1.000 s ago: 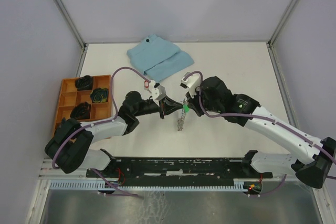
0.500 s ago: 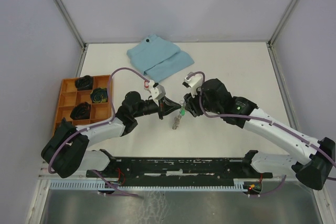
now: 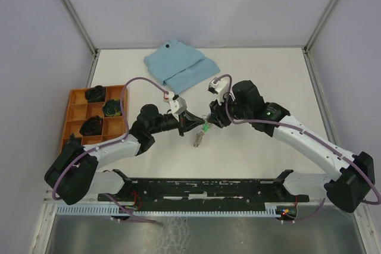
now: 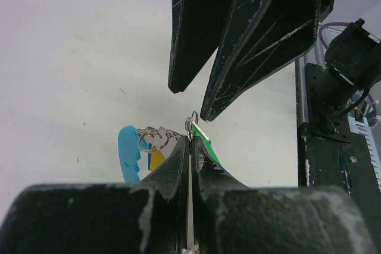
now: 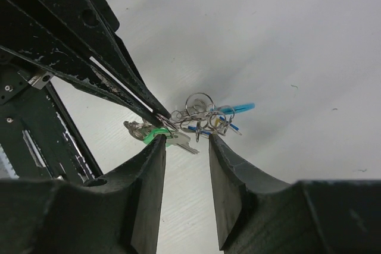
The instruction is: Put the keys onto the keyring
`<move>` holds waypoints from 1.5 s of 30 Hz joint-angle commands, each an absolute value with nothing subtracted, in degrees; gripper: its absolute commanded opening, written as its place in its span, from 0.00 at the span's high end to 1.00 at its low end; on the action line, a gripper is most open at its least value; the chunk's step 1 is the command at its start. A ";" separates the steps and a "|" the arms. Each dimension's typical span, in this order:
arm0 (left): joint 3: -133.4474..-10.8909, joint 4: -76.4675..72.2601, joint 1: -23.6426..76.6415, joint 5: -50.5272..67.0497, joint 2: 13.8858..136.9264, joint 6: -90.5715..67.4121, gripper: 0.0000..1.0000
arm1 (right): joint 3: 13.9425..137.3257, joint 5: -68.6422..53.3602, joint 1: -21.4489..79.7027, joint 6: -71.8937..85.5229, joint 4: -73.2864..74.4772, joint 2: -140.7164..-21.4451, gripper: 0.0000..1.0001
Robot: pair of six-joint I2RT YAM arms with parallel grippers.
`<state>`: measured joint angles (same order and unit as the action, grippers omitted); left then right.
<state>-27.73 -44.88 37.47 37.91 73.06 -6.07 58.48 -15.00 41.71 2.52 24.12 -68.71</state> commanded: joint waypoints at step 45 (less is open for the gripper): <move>-28.80 -43.30 37.43 42.43 66.97 5.56 0.97 | 67.12 -33.89 36.96 4.02 26.21 -73.89 0.67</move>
<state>-27.73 -39.27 37.43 40.71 68.40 2.72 65.08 -30.50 37.21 3.29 30.00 -73.01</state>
